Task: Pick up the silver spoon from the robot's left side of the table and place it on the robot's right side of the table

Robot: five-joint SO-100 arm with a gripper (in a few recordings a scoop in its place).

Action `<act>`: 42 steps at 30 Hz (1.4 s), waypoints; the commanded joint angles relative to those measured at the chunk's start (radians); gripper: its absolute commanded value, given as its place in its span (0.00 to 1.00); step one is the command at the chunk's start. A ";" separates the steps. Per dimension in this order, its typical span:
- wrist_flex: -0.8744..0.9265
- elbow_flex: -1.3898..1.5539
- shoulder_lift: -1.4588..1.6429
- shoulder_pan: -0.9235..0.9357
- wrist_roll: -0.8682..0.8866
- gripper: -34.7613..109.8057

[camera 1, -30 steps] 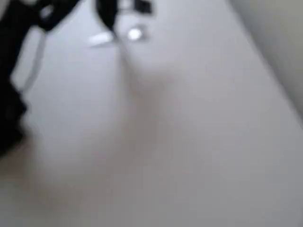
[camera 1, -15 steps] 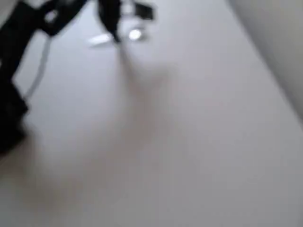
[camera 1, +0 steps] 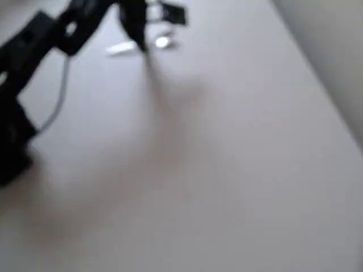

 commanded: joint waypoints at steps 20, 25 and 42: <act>0.011 -0.048 0.106 0.037 0.029 0.23; 0.009 -0.054 0.201 0.031 0.130 0.23; 0.020 -0.147 0.606 0.144 0.690 0.23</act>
